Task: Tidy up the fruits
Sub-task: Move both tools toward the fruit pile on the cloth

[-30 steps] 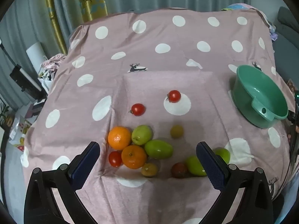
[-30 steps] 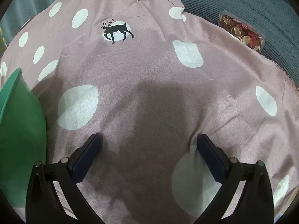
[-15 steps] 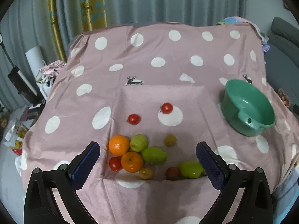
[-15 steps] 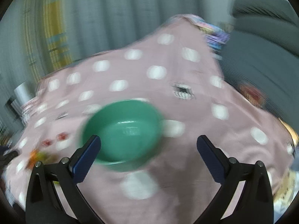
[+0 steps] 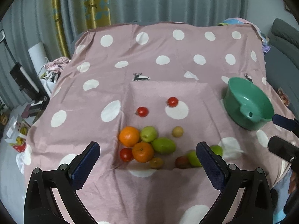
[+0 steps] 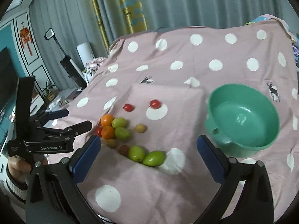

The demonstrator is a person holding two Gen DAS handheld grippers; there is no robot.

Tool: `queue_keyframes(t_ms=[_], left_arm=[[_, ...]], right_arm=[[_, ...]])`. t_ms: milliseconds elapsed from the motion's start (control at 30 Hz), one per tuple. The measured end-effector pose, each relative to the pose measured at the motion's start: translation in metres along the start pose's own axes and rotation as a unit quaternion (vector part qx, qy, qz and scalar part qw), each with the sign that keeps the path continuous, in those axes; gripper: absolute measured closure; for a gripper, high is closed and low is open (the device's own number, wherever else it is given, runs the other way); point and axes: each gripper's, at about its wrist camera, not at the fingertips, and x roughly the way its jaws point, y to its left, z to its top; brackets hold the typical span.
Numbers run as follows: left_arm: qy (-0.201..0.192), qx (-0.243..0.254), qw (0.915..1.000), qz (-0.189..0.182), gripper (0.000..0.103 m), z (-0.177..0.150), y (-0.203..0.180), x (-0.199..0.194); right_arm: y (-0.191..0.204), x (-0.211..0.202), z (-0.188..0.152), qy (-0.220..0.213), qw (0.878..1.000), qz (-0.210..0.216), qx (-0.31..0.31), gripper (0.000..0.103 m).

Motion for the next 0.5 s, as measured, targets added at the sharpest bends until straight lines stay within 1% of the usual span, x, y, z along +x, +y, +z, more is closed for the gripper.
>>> queue_keyframes(t_ms=[167, 267, 400, 500], left_arm=[[0.010, -0.010, 0.9999, 0.003, 0.001, -0.007, 0.014, 0.006], [0.015, -0.011, 0.9998, 0.001, 0.001, -0.010, 0.017, 0.009], [0.025, -0.021, 0.9993, -0.017, 0.001, -0.011, 0.022, 0.014], [0.028, -0.021, 0.9991, -0.023, 0.001, -0.011, 0.023, 0.016]], right_arm=[[0.015, 0.024, 0.001, 0.025, 1.000, -0.001, -0.002, 0.000], [0.019, 0.023, 0.004, 0.033, 0.999, 0.007, -0.005, 0.000], [0.027, 0.025, 0.006, 0.042, 0.999, 0.007, -0.013, 0.000], [0.030, 0.026, 0.008, 0.043, 0.999, 0.008, -0.014, 0.000]])
